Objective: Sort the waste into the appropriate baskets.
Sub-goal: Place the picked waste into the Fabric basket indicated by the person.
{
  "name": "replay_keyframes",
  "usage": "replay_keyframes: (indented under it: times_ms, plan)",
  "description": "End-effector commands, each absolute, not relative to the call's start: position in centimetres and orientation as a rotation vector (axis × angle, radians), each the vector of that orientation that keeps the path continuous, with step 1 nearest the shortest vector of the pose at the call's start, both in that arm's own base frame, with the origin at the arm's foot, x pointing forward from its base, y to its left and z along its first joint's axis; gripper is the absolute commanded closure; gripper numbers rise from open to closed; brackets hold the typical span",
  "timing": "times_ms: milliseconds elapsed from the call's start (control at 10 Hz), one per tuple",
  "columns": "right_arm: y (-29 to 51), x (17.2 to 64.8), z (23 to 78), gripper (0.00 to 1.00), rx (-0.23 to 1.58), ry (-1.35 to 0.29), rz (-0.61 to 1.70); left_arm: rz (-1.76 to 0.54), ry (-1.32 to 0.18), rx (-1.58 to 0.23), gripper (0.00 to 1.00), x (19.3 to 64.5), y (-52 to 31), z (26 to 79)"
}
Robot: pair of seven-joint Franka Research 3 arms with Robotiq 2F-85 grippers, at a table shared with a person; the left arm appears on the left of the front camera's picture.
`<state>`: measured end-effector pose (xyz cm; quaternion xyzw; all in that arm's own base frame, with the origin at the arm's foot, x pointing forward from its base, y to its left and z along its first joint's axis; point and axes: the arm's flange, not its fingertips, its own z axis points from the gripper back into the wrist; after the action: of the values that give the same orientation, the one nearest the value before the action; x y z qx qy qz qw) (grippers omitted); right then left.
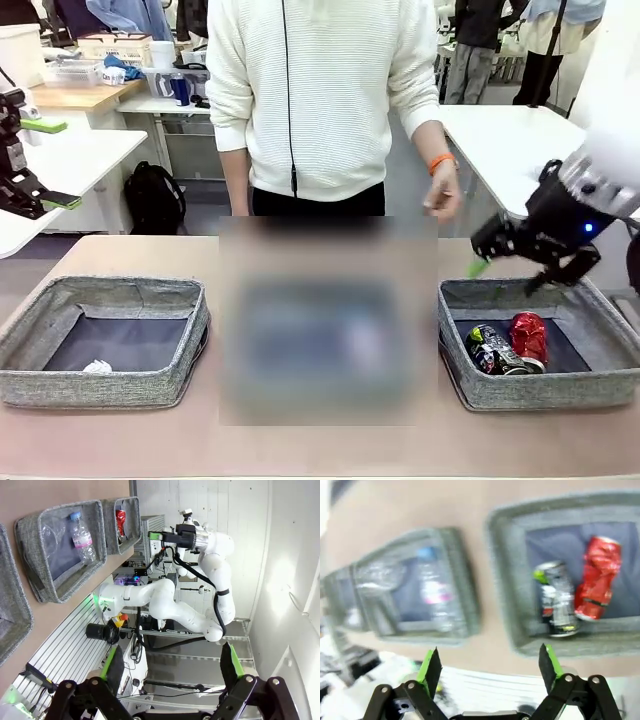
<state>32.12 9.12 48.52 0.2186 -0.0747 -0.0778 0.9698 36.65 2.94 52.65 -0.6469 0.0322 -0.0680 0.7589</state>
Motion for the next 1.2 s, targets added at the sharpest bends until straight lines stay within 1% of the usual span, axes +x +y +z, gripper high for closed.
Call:
replay_keyframes:
  times_ms: [0, 100, 200, 300, 500, 600, 700, 800, 900, 1000, 1100]
  plan:
    - [8.9, 30.8, 50.4, 0.0, 0.914, -0.261, -0.103, -0.146, 0.053, -1.418, 0.0, 36.5, 2.7, 52.7]
    - [9.0, 30.5, 51.9, 0.0, 1.044, -0.258, -0.169, -0.146, 0.053, -1.418, 0.0, 36.5, 2.7, 52.7]
    - [8.7, 29.8, 53.5, 0.0, 1.161, -0.19, -0.251, -0.146, 0.053, -1.418, 0.0, 36.5, 2.7, 52.7]
    - [8.3, 29.5, 54.1, 0.0, 1.213, -0.134, -0.314, -0.146, 0.053, -1.418, 0.0, 36.5, 2.7, 52.7]
    - [6.0, 29.9, 52.8, 0.0, 1.225, 0.02, -0.441, -0.146, 0.053, -1.418, 0.0, 36.5, 2.7, 52.7]
    - [4.6, 29.9, 51.6, 0.0, 1.246, 0.039, -0.469, -0.146, 0.053, -1.418, 0.0, 36.5, 2.7, 52.7]
    - [3.3, 29.4, 50.7, 0.0, 1.179, 0.052, -0.466, -0.146, 0.053, -1.418, 0.0, 36.5, 2.7, 52.7]
    - [2.0, 28.5, 50.2, 0.0, 1.2, 0.014, -0.496, -0.146, 0.053, -1.418, 0.0, 36.5, 2.7, 52.7]
    - [1.2, 27.8, 49.9, 0.0, 1.18, -0.004, -0.539, -0.146, 0.053, -1.418, 0.0, 36.5, 2.7, 52.7]
    - [2.7, 31.6, 52.0, 0.0, 1.223, 0.045, -0.496, -0.146, 0.053, -1.418, 0.0, 36.5, 2.7, 52.7]
    - [2.7, 31.6, 52.0, 0.0, 1.223, 0.045, -0.496, -0.146, 0.053, -1.418, 0.0, 36.5, 2.7, 52.7]
